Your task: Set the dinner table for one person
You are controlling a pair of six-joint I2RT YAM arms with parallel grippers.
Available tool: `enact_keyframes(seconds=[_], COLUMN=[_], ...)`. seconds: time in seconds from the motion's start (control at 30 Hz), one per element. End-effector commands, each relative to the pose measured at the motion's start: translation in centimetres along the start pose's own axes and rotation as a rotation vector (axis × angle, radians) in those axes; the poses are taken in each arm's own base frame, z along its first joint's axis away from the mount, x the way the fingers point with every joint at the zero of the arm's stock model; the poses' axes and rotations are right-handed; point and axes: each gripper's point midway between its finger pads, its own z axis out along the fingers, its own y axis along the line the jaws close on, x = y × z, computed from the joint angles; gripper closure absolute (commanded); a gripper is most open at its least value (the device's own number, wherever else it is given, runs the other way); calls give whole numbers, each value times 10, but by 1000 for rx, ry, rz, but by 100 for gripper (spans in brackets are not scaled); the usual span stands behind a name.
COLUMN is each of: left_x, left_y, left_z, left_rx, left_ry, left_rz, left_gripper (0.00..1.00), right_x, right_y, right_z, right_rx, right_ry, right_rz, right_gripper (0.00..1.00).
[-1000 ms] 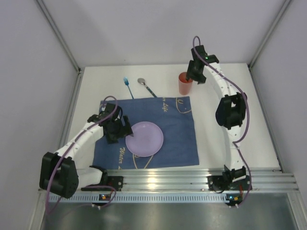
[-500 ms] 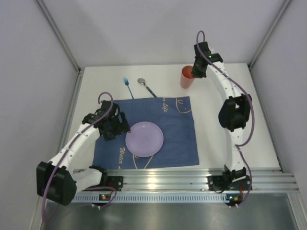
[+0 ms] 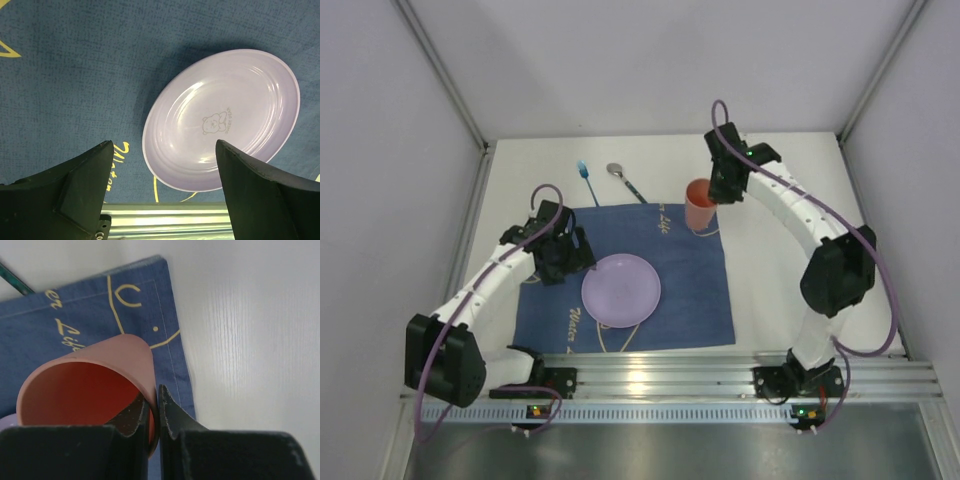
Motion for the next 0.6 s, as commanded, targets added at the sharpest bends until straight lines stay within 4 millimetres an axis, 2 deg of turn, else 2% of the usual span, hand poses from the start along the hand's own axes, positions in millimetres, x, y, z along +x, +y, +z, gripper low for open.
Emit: enact_keyframes(seconds=[0.0,0.07,0.17,0.33,0.47,0.53,0.57], left_x=[-20,-19,-18,-14,-12,-12,-13], left_y=[-18,-16,-14,-8,-6,-6,-7], left_z=[-9,-10,-12,-16,-16,-15,-15], left_rx=[59,57,54,48,50,52,53], left_ry=[-67,-69,-77,-88,-98,-97,-98], left_rz=[0,-5,-11,-25,-32,-35,-35], left_gripper=[12,12,13,13,13,13,13], right_x=[21,29,38,45,46,56,57], right_y=[-1,2,0,-2,-6,-10,-10], right_z=[17,30,39,36,21,20,16], right_rx=[77,86,111,123,99,96,89], right_ry=[20,38,49,23,-11,7,5], right_rz=[-63,-81,-101,-127,-111,-114,-112], right_gripper=[100,100,100,100,98,81,64])
